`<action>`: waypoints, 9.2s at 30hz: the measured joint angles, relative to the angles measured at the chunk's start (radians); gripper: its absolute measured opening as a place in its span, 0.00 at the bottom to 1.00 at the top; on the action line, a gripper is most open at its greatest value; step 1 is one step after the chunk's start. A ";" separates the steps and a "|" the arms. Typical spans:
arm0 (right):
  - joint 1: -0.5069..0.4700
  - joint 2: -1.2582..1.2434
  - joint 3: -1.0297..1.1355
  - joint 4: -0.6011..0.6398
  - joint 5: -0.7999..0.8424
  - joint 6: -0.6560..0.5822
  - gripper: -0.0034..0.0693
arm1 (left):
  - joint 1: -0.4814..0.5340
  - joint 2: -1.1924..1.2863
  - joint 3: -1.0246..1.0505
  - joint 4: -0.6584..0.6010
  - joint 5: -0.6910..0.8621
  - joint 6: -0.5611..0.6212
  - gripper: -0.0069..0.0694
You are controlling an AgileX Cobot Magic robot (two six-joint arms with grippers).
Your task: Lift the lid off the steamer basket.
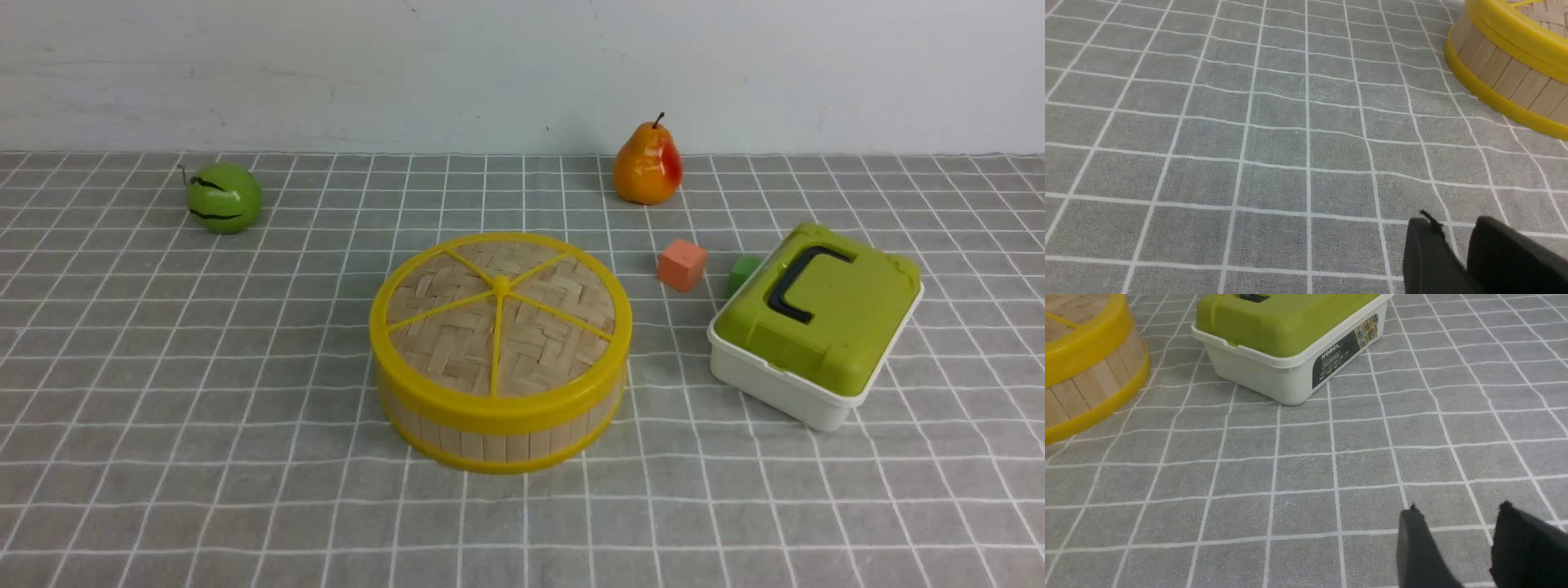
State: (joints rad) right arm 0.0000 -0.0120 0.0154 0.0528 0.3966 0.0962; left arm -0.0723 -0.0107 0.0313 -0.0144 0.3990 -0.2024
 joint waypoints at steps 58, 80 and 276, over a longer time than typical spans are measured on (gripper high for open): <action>0.000 0.000 0.000 0.000 0.000 0.000 0.38 | 0.000 -0.001 -0.005 -0.047 -1.076 -0.078 0.36; 0.000 0.000 0.000 0.000 0.000 0.000 0.38 | 0.000 0.722 -1.028 -0.144 -0.168 0.150 0.07; 0.000 0.000 0.000 0.000 0.000 0.000 0.38 | 0.021 -0.001 -0.002 -0.030 -0.012 0.102 0.07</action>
State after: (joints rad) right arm 0.0000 -0.0120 0.0154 0.0528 0.3966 0.0962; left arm -0.0509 -0.0114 0.0289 -0.0446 0.3873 -0.1008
